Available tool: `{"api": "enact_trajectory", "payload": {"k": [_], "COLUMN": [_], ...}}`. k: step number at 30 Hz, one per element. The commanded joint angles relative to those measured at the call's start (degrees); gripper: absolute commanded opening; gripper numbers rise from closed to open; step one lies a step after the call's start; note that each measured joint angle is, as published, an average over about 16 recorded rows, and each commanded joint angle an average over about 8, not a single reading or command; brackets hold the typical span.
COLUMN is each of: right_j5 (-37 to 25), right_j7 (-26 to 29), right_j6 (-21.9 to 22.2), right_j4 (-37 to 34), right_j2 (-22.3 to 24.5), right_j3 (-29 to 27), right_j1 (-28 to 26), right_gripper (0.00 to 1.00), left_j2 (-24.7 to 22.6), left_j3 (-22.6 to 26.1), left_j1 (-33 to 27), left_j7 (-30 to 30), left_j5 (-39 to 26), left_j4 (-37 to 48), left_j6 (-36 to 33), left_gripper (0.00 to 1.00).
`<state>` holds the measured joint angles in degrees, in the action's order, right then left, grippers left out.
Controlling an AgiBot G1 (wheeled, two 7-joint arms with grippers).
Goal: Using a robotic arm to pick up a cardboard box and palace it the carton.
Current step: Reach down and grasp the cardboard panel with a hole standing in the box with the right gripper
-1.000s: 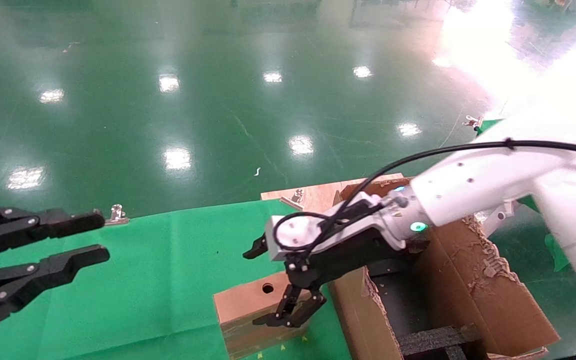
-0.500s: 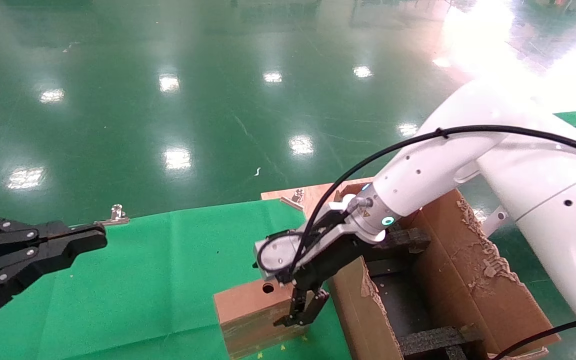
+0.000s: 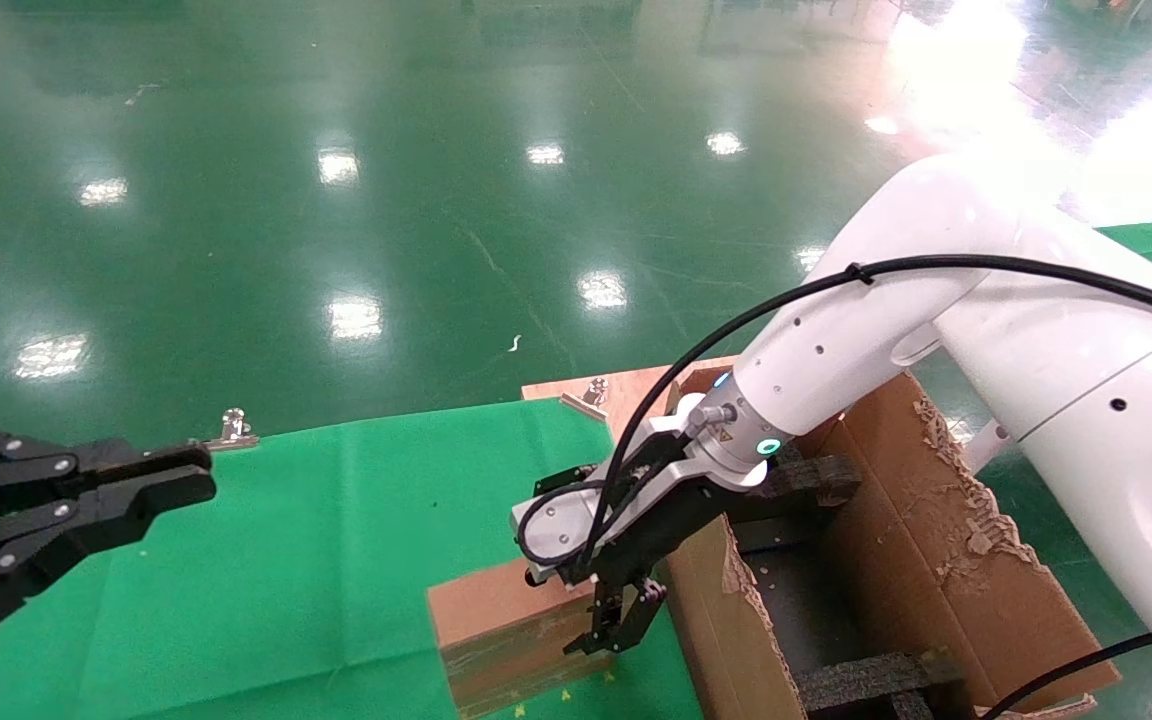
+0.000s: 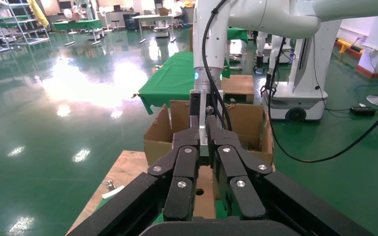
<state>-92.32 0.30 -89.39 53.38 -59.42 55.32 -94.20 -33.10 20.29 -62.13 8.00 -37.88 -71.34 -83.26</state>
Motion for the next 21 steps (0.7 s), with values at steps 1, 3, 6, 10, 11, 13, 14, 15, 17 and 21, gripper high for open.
{"api": "enact_trajectory", "payload": {"k": [1,3,6,10,11,13,14,15,17,21], "right_j5": [0.02,0.05,0.10,0.16,0.17,0.20,0.21,0.22,0.23,0.26], "right_j7": [-0.01,0.00,0.00,0.01,0.02,0.02,0.02,0.03,0.03,0.05], "right_j6": [0.02,0.02,0.02,0.01,0.01,0.00,0.00,-0.01,-0.02,-0.03], "right_j4": [0.02,0.04,0.07,0.10,0.11,0.12,0.12,0.12,0.13,0.15], "right_j2": [0.01,0.05,0.09,0.13,0.14,0.16,0.16,0.17,0.18,0.19], "right_j3": [0.01,-0.08,-0.19,-0.30,-0.32,-0.35,-0.37,-0.38,-0.41,-0.46], "right_j1": [-0.02,0.02,0.09,0.16,0.17,0.20,0.21,0.21,0.23,0.25], "right_gripper": [0.00,0.00,0.00,0.00,0.00,0.00,0.00,0.00,0.00,0.00], "left_j2": [0.00,0.00,0.00,0.00,0.00,0.00,0.00,0.00,0.00,0.00], "left_j3": [0.00,0.00,0.00,0.00,0.00,0.00,0.00,0.00,0.00,0.00], "left_j1": [0.00,0.00,0.00,0.00,0.00,0.00,0.00,0.00,0.00,0.00], "left_j7": [0.00,0.00,0.00,0.00,0.00,0.00,0.00,0.00,0.00,0.00], "left_j5": [0.00,0.00,0.00,0.00,0.00,0.00,0.00,0.00,0.00,0.00], "left_j4": [0.00,0.00,0.00,0.00,0.00,0.00,0.00,0.00,0.00,0.00], "left_j6": [0.00,0.00,0.00,0.00,0.00,0.00,0.00,0.00,0.00,0.00], "left_gripper": [1.00,1.00,1.00,1.00,1.00,1.00,1.00,1.00,1.00,1.00]}}
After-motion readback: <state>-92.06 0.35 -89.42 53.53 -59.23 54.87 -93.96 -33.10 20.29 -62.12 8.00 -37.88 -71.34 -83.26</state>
